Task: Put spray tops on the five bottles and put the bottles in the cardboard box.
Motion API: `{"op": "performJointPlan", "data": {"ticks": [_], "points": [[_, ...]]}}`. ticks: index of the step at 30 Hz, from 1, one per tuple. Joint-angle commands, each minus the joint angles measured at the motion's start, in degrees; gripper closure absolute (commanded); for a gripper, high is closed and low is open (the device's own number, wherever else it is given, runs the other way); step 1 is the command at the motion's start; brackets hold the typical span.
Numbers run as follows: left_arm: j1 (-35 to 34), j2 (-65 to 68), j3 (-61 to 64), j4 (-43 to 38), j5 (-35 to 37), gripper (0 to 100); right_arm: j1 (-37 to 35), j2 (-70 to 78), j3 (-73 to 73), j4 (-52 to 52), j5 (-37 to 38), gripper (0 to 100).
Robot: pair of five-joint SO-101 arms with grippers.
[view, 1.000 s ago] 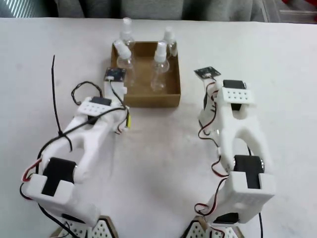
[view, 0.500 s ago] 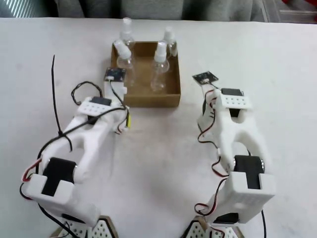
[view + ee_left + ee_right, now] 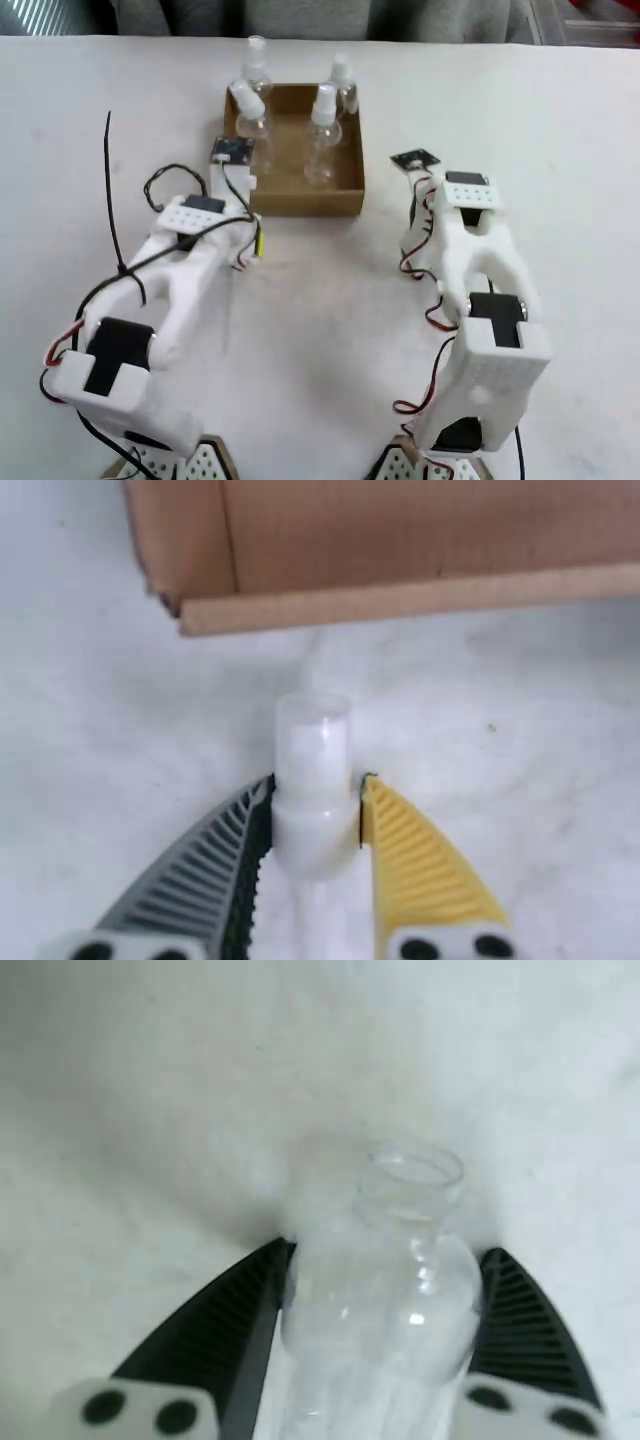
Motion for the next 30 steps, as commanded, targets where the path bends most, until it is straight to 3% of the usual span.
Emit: {"op": "performJointPlan", "data": {"ticks": [1, 7, 20, 30], "points": [[-0.7, -0.5, -2.9, -1.0, -0.8, 94, 0.5, 0.3, -1.4, 0.6, 0.3, 83.8], [-0.7, -0.5, -2.9, -1.0, -0.8, 94, 1.2, 0.3, -4.0, 2.3, 0.2, 95.9], [-0.7, -0.6, -2.9, -1.0, -0.8, 94, 3.6, 0.2, -27.2, 26.5, -5.9, 96.7], [-0.7, -0.6, -2.9, -1.0, -0.8, 94, 2.6, -12.2, -19.3, 29.0, -6.0, 96.6]]}}
